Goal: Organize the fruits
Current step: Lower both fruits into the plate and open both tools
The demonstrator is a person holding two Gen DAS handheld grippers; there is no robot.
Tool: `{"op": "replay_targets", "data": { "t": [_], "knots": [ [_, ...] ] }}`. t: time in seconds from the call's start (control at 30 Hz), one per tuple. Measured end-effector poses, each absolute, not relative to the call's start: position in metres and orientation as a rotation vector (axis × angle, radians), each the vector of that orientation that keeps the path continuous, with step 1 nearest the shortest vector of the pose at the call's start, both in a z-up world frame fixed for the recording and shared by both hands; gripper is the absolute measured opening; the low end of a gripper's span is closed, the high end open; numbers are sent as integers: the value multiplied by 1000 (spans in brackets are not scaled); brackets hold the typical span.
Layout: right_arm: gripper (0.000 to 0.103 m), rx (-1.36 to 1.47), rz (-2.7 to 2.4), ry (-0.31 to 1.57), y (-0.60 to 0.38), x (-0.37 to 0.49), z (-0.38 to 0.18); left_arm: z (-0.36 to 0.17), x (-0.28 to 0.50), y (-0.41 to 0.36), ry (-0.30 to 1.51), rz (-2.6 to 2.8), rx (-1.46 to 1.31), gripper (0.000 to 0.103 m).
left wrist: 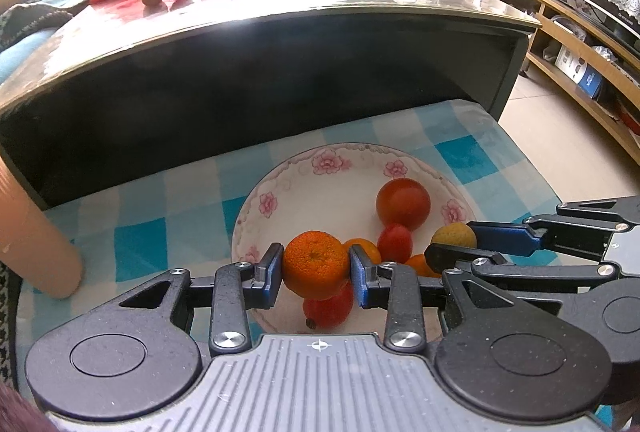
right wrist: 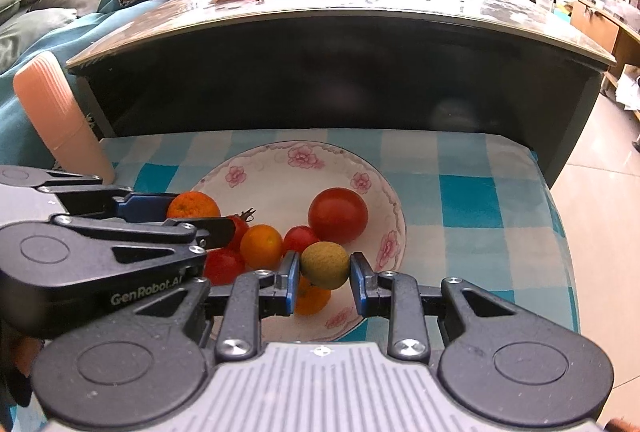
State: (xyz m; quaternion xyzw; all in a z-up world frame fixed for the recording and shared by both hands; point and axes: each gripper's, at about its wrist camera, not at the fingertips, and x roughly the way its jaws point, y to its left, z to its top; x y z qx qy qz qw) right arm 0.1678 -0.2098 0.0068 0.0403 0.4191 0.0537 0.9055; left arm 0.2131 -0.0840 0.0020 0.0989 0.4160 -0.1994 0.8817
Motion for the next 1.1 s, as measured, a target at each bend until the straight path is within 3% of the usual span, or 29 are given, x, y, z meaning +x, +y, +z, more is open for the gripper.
{"op": "replay_targets", "data": {
  "t": [0.73, 1.1],
  "knots": [
    [45, 105, 113, 845, -218, 191, -3, -13, 239, -87, 883, -407, 161, 43],
    [45, 137, 114, 817, -223, 192, -2, -11, 246, -84, 874, -407, 132, 53]
  ]
}}
